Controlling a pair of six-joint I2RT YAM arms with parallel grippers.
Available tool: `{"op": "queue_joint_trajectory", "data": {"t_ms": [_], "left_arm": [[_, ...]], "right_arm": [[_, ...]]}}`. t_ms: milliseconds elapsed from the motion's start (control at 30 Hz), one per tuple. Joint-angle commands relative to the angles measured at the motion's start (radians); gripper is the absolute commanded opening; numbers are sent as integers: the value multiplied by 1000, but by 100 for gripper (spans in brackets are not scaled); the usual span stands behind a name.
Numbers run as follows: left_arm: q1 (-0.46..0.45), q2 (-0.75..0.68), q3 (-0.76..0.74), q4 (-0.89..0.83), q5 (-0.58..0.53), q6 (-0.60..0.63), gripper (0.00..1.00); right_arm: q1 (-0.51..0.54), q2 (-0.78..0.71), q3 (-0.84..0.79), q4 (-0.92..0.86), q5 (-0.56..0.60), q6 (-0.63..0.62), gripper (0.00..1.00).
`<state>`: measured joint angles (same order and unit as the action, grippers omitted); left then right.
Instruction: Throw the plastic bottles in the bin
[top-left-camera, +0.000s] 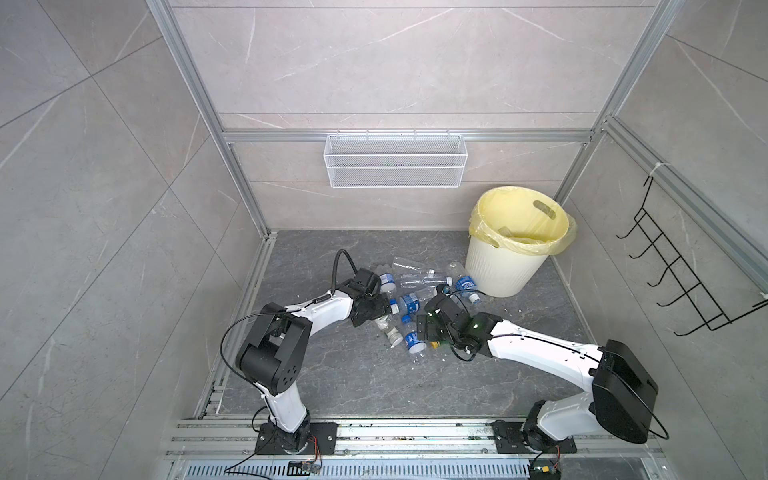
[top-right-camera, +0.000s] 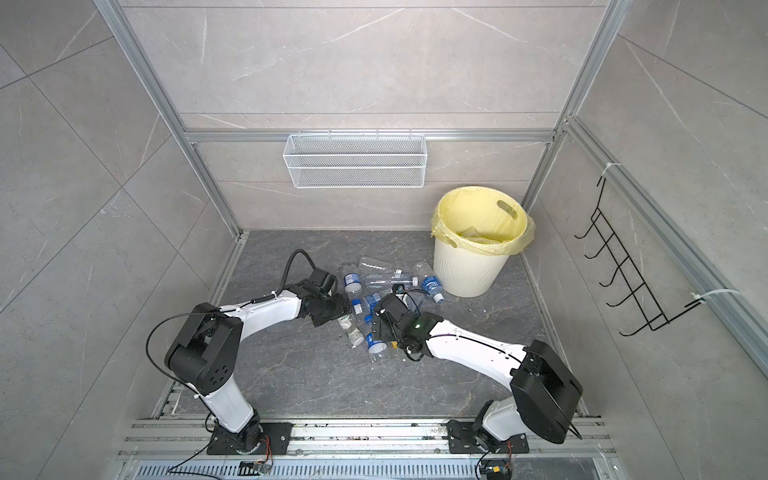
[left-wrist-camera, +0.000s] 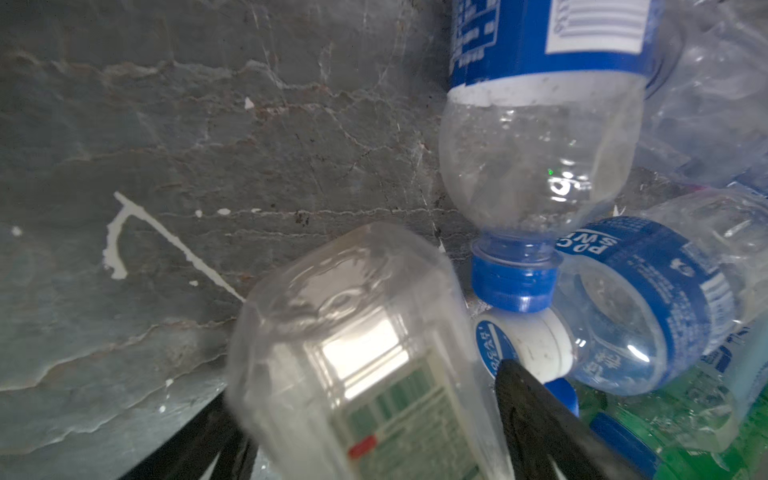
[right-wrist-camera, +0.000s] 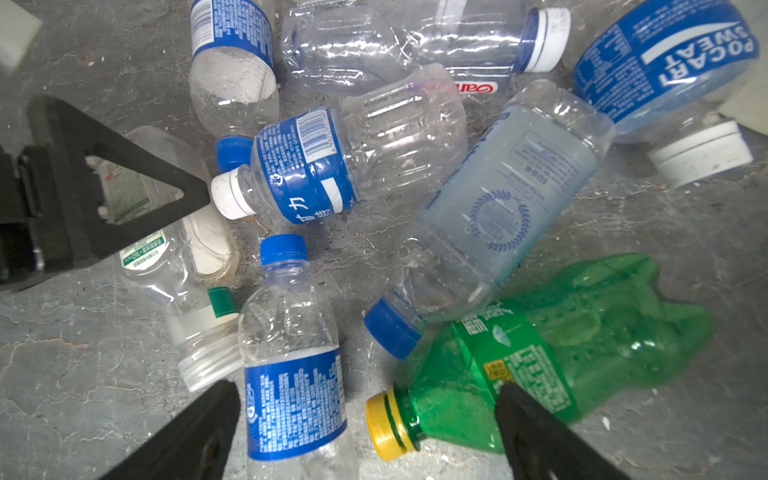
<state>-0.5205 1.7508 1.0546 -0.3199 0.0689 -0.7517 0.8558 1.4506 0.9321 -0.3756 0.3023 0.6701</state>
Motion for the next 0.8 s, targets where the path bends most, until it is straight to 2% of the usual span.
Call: {"op": "queue_joint_trajectory", "data": {"t_ms": [0, 400, 767], "left_arm": [[11, 12, 28, -24, -27, 12, 84], [26, -56, -42, 12, 0, 9, 58], [27, -216, -26, 80, 135, -63, 56]], "right_arm": [[-6, -30, -21, 20, 8, -21, 100], [-9, -19, -29, 77, -41, -34, 100], [-9, -6, -10, 230, -231, -38, 99]]}}
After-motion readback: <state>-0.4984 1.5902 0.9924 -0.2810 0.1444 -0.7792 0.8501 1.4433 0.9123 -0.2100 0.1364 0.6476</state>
